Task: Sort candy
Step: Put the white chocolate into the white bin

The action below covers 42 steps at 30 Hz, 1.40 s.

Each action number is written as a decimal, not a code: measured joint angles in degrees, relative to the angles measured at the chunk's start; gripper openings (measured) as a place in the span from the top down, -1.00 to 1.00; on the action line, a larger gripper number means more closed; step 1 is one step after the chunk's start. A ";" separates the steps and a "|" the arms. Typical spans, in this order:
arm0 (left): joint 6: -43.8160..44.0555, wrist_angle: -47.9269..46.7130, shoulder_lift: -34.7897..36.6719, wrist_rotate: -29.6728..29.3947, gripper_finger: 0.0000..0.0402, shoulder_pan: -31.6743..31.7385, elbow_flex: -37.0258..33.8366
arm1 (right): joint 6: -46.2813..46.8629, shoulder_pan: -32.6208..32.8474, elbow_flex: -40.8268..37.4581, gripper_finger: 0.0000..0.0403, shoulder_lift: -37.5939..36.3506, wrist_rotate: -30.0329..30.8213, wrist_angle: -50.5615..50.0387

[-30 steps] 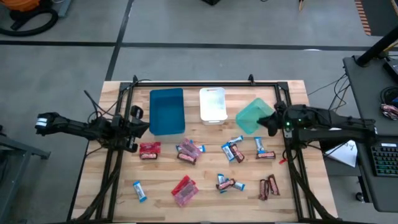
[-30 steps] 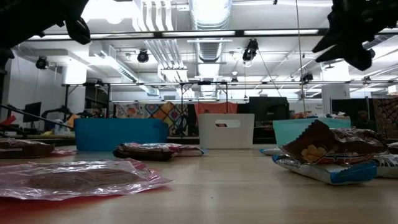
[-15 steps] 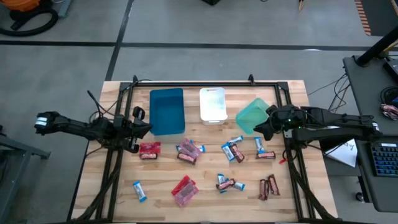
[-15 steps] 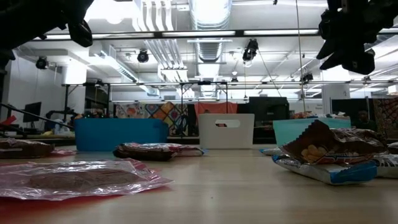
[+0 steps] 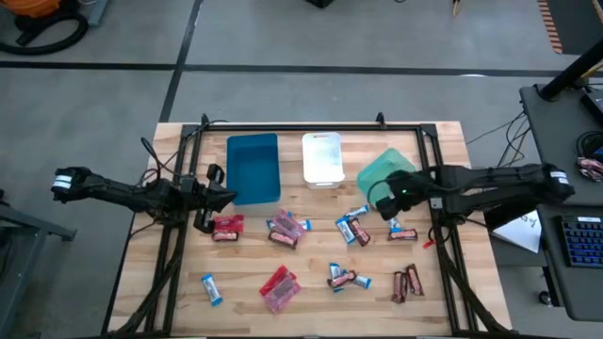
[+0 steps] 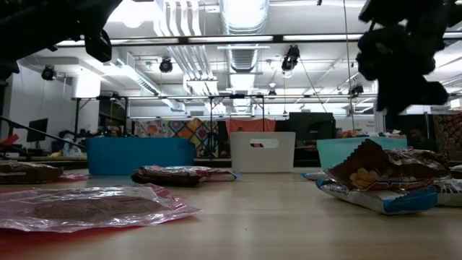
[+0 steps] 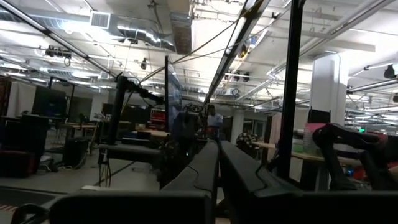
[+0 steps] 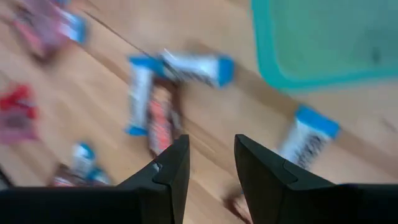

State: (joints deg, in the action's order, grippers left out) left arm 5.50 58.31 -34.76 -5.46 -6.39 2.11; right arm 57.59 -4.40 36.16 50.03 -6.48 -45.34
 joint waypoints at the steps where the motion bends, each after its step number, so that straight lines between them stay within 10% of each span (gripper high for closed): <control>1: 0.00 0.04 0.02 -0.02 1.00 0.02 0.00 | 0.48 0.22 0.00 0.41 1.22 -0.80 -1.71; 22: -0.50 0.47 0.39 -0.15 1.00 0.02 0.00 | 3.14 2.68 0.00 -0.06 16.76 0.72 -9.07; 42: -0.52 0.43 0.37 -4.64 1.00 0.01 0.00 | 3.09 4.93 0.11 0.42 27.17 3.75 -2.12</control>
State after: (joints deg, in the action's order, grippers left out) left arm 4.97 58.74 -34.40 -10.10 -6.38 2.11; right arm 60.69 0.54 36.27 77.20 -2.74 -47.46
